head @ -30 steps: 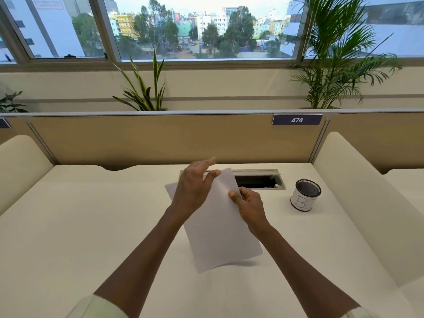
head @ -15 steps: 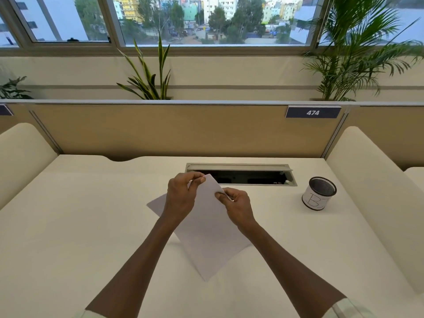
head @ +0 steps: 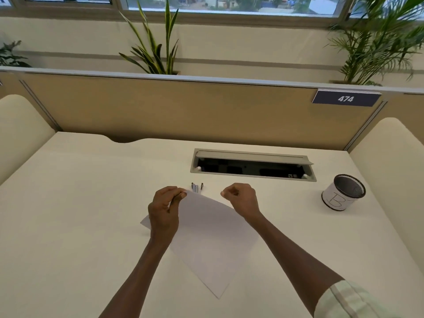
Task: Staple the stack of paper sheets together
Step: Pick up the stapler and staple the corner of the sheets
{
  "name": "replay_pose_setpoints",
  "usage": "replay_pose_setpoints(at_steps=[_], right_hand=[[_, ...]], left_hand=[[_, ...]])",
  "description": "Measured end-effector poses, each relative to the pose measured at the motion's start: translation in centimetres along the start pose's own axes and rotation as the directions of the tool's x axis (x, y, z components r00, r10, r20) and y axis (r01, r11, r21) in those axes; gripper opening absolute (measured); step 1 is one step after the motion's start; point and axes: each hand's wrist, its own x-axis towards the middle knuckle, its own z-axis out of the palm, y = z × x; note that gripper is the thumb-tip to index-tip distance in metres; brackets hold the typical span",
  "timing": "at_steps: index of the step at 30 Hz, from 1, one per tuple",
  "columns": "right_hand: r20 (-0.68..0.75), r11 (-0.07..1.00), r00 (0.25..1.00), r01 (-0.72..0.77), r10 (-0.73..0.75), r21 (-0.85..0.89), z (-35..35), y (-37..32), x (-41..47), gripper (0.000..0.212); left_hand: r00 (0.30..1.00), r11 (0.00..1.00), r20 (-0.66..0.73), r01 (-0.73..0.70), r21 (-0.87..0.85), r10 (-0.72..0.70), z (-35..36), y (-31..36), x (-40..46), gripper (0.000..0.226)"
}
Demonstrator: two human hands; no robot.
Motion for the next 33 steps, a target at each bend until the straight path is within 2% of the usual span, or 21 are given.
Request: replay_pose_setpoints(at_steps=[6, 10, 15, 21, 24, 27, 30, 33], right_hand=[[0.090, 0.967, 0.994, -0.042, 0.066, -0.253, 3.5, -0.2, 4.2, 0.024], [0.202, 0.935, 0.978, 0.018, 0.058, -0.355, 6.1, -1.3, 6.1, 0.048], [0.281, 0.894, 0.958, 0.080, 0.052, -0.440, 9.1, -1.3, 7.7, 0.067], [0.293, 0.827, 0.955, 0.127, 0.047, -0.547, 10.9, -1.2, 8.4, 0.056], [0.278, 0.826, 0.960, 0.132, 0.031, -0.548, 11.2, -1.3, 8.6, 0.040], [0.261, 0.869, 0.964, 0.093, 0.042, -0.486, 10.9, -1.4, 8.9, 0.032], [0.269, 0.940, 0.962, 0.046, 0.050, -0.339, 9.9, -1.6, 8.8, 0.031], [0.237, 0.977, 0.970, 0.094, -0.047, -0.189, 8.1, -2.3, 8.3, 0.031]], left_hand=[[0.998, 0.999, -0.034, 0.048, 0.014, -0.048, 0.0, -2.3, 0.6, 0.014], [0.995, 0.996, -0.058, 0.084, 0.011, -0.083, -0.1, -3.5, 1.1, 0.016], [0.994, 0.995, -0.062, 0.097, 0.037, -0.095, -0.3, -4.6, 1.5, 0.016], [0.992, 0.992, -0.064, 0.113, 0.049, -0.110, -0.6, -5.7, 1.8, 0.015], [0.991, 0.991, -0.064, 0.120, 0.053, -0.117, -0.6, -5.8, 2.0, 0.015], [0.992, 0.992, -0.051, 0.117, 0.054, -0.114, -0.5, -5.6, 2.2, 0.014], [0.995, 0.994, -0.026, 0.096, 0.055, -0.095, -0.5, -4.9, 2.4, 0.013], [0.998, 0.996, -0.002, 0.066, 0.059, -0.066, -0.5, -4.0, 2.5, 0.013]])
